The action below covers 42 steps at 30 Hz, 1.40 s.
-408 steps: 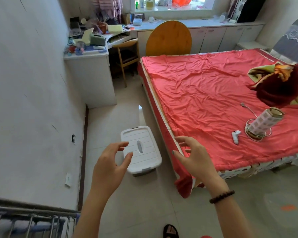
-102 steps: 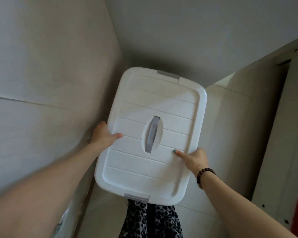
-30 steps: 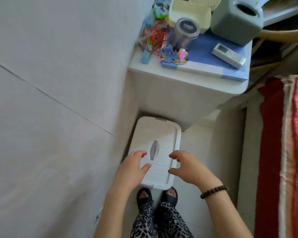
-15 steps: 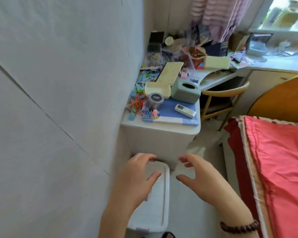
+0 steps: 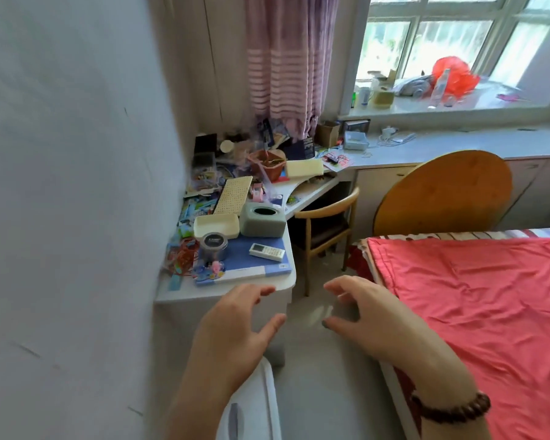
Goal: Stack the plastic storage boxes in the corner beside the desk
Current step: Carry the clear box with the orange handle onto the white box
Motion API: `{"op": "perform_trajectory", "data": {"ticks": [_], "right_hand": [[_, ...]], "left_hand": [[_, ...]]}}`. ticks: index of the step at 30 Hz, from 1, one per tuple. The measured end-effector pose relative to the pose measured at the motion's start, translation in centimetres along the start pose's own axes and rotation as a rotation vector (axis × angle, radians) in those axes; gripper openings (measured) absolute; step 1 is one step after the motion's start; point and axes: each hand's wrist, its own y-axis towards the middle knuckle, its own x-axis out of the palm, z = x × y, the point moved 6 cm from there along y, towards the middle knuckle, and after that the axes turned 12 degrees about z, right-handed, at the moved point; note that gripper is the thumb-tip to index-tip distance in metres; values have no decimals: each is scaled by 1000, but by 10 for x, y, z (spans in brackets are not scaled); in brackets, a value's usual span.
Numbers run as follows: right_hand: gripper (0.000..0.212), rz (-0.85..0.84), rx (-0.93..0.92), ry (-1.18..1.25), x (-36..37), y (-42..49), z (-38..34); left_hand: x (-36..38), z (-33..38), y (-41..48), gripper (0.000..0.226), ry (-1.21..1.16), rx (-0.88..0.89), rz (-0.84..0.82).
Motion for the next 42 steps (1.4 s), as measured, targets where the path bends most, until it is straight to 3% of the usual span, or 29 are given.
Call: {"op": "perform_trajectory", "data": {"ticks": [7,19,31,42], "right_hand": [[54,84,111,-31,-44,-38,42],[45,339,523,-74,-78,-158,63],[53,409,923,-52,-22,-312,10],[49,579,1195,-54,-23,-460,-2]], "left_hand": [[34,61,9,42,-83,176,-77],[67,122,-22,43,-245,488,-371],[63,123,-126,41,-396,727,-692],[71,203,-247,40,-452,957,-887]]}}
